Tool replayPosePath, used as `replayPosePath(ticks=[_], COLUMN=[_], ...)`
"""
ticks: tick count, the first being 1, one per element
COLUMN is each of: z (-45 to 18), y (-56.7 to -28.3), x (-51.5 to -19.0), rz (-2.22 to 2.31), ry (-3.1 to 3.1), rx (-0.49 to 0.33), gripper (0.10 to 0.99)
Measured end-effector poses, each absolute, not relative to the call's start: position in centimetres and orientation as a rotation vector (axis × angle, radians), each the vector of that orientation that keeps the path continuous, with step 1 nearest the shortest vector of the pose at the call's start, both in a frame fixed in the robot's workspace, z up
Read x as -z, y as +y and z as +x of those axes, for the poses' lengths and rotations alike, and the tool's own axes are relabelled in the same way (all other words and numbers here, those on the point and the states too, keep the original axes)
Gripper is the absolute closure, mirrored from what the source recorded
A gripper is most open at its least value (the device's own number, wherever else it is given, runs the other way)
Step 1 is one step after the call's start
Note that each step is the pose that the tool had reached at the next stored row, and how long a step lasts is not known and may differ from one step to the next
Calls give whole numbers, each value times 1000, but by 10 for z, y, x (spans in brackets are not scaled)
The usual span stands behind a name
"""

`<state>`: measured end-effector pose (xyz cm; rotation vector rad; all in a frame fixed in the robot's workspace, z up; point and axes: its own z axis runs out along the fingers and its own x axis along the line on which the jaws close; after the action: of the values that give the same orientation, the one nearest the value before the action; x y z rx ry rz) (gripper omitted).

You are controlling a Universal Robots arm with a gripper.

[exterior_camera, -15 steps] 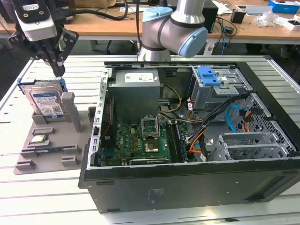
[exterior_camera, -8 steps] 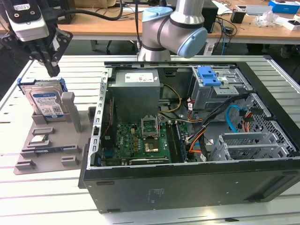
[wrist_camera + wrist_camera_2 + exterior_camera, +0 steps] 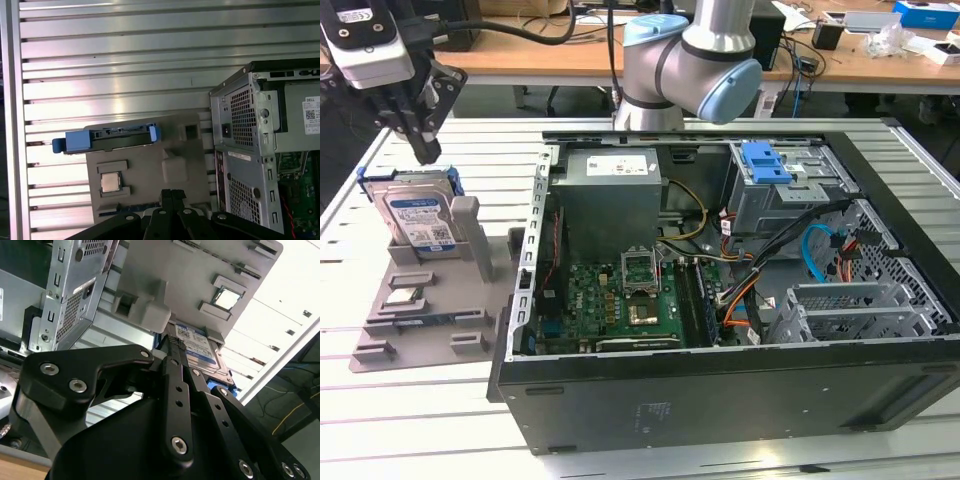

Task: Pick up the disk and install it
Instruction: 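Reach for the disk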

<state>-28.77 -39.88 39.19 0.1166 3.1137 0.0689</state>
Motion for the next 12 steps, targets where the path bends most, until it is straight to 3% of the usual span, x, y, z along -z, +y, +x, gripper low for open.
replayPosePath(ticks=[12], z=[-296], y=[-399], x=[-392], rz=[117], ry=[3114], rx=[-69], gripper=[980])
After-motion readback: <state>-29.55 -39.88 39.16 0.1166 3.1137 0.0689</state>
